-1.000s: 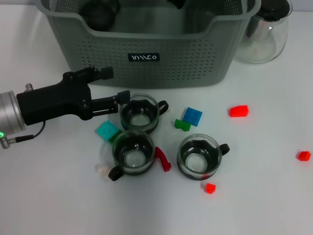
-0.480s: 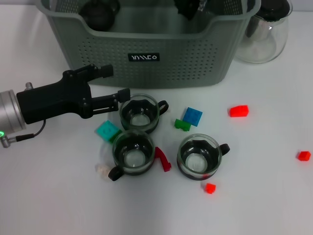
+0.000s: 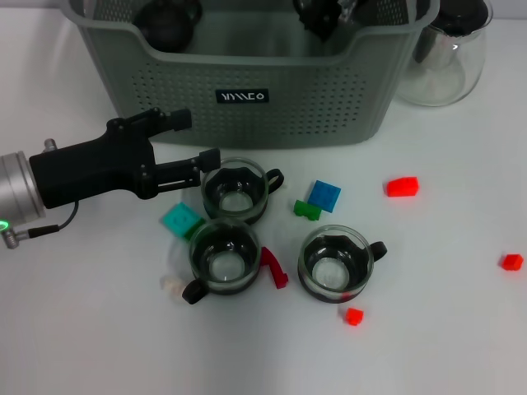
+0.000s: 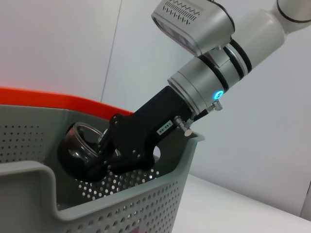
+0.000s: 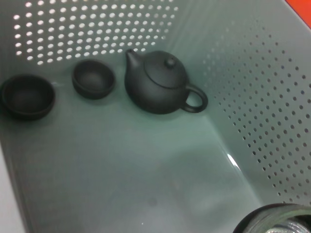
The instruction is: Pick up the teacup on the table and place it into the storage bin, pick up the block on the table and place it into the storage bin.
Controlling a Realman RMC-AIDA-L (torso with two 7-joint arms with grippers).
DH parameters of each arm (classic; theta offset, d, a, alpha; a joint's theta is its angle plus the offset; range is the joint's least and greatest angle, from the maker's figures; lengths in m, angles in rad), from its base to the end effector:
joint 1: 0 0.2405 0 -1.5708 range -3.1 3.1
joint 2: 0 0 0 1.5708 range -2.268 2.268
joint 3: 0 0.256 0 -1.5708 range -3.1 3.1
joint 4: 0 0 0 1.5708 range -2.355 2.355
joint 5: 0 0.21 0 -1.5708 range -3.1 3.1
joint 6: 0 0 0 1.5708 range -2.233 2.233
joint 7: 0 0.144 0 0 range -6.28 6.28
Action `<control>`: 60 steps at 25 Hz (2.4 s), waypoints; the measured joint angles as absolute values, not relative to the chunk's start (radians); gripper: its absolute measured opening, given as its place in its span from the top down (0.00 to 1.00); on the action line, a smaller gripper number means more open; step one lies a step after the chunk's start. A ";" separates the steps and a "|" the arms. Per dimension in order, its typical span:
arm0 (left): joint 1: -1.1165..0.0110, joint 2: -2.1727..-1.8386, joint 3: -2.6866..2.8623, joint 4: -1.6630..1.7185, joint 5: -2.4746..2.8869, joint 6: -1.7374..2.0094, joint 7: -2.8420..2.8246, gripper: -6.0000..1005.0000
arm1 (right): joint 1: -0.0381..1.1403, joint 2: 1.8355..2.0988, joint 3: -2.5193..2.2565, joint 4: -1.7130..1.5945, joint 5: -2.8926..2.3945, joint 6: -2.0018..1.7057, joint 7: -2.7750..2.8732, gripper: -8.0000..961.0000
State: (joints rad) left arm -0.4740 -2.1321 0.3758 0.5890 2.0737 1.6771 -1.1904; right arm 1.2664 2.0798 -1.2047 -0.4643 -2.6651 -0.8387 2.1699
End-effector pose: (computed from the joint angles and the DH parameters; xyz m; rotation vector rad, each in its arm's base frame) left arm -0.2825 0.2970 -0.0013 -2.5578 -0.6139 -0.9226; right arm 0.0827 0.4841 -0.0622 -2.5408 0.2155 -0.3840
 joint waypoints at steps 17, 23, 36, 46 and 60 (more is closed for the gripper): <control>-0.474 -2.132 0.376 0.589 2.074 1.682 -1.190 0.14 | 1.254 2.081 -1.206 -0.491 -2.664 -0.857 2.177 0.78; -0.473 -2.132 0.376 0.589 2.074 1.681 -1.190 0.14 | 1.250 2.082 -1.206 -0.524 -2.664 -0.860 2.186 0.60; -0.464 -2.126 0.374 0.590 2.074 1.684 -1.190 0.14 | 1.045 2.064 -1.146 -1.099 -2.298 -1.140 2.147 0.40; -0.460 -2.123 0.374 0.596 2.074 1.687 -1.190 0.14 | 0.874 2.005 -1.010 -1.198 -1.998 -1.566 1.991 0.17; -0.458 -2.117 0.369 0.597 2.074 1.687 -1.189 0.14 | 0.761 2.029 -1.025 -1.201 -2.145 -1.973 1.835 0.10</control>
State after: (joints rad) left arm -0.4584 -2.1171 0.3693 0.5972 2.0740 1.6866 -1.1886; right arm 0.7605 2.0286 -1.0254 -1.2008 -2.1449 -1.9734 1.8349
